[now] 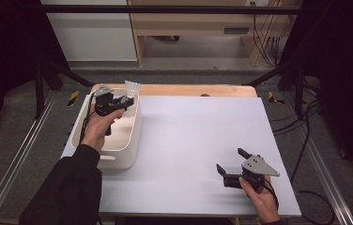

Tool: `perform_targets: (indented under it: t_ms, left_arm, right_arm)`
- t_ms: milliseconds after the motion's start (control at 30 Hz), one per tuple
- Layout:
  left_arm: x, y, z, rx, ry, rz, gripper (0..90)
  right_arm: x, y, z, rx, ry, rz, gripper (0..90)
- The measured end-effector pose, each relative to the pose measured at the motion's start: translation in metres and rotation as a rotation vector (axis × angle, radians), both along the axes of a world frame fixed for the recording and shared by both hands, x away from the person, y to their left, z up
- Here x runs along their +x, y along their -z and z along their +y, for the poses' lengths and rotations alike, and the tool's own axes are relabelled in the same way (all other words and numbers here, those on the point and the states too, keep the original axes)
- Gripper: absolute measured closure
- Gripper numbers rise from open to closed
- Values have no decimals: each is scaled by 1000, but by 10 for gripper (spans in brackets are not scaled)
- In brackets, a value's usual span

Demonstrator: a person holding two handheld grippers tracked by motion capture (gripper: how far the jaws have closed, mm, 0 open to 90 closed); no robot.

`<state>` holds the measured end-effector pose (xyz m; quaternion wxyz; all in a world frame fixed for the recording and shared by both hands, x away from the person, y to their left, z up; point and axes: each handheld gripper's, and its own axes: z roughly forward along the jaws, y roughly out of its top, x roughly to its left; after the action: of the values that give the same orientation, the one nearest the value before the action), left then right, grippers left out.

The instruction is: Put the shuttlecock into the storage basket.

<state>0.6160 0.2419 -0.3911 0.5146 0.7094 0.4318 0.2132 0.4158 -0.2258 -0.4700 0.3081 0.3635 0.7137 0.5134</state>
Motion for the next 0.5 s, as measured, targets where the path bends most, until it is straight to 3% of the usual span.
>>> perform_targets:
  t_ms: [100,233,500]
  left_arm:
    - [1,2,1,-25,-21,21,522]
    - [3,3,1,-18,-49,33,373]
    - [3,0,3,-14,-85,1,261]
  right_arm:
    - [0,0,0,-1,0,-1,33]
    - [0,0,0,1,0,-1,33]
    - [0,0,0,1,0,0,32]
